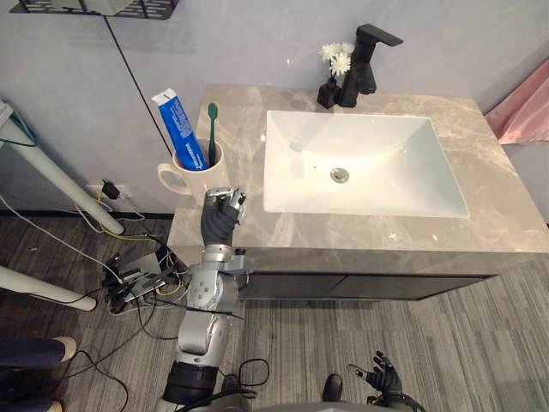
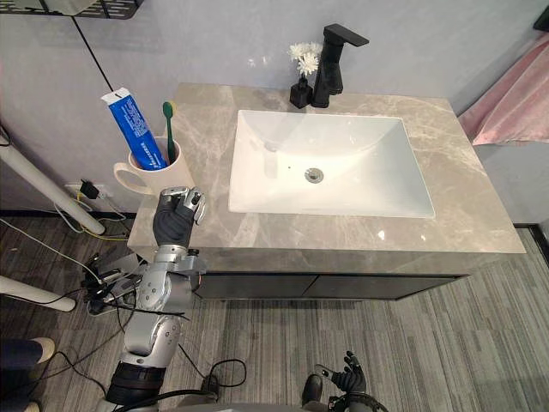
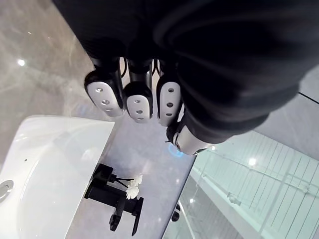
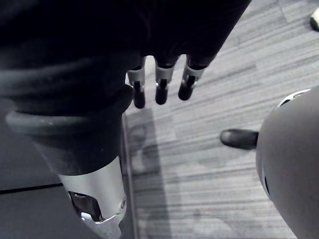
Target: Organize washtable
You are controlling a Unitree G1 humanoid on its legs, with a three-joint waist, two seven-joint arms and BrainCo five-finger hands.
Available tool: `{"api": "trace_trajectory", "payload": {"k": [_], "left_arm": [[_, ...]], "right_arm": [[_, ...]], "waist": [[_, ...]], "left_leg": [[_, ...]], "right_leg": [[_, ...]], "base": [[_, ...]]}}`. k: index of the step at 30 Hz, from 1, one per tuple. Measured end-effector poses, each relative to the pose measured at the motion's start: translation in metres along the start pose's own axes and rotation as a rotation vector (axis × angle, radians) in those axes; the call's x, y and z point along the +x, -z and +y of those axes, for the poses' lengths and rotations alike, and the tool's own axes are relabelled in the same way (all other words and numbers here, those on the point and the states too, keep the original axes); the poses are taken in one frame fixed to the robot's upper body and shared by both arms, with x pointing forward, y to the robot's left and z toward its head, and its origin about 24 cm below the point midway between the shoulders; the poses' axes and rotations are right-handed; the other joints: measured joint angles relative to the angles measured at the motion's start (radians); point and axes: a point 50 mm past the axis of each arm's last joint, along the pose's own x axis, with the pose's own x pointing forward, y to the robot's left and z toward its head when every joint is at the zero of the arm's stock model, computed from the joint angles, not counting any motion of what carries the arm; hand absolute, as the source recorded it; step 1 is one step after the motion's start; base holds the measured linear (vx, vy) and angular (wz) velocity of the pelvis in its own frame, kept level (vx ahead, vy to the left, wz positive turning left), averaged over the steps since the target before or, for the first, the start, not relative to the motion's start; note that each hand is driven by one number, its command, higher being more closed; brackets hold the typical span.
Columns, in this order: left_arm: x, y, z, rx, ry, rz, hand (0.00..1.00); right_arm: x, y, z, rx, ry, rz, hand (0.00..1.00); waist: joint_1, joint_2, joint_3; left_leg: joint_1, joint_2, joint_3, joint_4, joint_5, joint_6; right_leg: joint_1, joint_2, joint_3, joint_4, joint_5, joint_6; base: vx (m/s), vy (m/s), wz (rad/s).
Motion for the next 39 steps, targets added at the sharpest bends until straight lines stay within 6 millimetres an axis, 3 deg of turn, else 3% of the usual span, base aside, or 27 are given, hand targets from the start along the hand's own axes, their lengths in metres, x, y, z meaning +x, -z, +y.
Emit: {"api": "trace_trajectory", "payload": {"k": [13,23,39], "left_arm": [[-0.002,-0.021,0.007,-0.043,-0.049,-0.084,1.00],[-0.012,-0.015,0.013,-0.074,-0.089,-0.053,1.00],[-0.006,-0.028,0.039,0.060,-0.228,-0.115,1.00]], "right_arm": [[-0.001,-0.005,0.008,-0.006,-0.050,-0.030,0.00],[-0.001,-0.006,0.006,-0.009,-0.048,-0.039,0.00],[-0.002,-0.006,0.005,-0.012,-0.062,-0.036,0.00]], "waist": [[0.000,-0.002,0.026],[0.001,-0.001,0.026],[0.000,0.001,0.029]], "left_leg": [[-0.019,0.001,0.000,0.003,0.000,0.000],[-0.019,0.001,0.002,0.003,0.000,0.000],[-0.018,0.003,0.027,0.006,0.000,0.000]], "right_leg": [[-0.014,0.000,0.001,0.006,0.000,0.000],[-0.014,0.001,0.005,0.006,0.000,0.000],[-0.035,0.003,0.031,0.006,0.006,-0.002]], "base": [[-0.01,-0.002,0.00],[0.00,0.000,0.00],[0.00,-0.003,-0.04]]}}
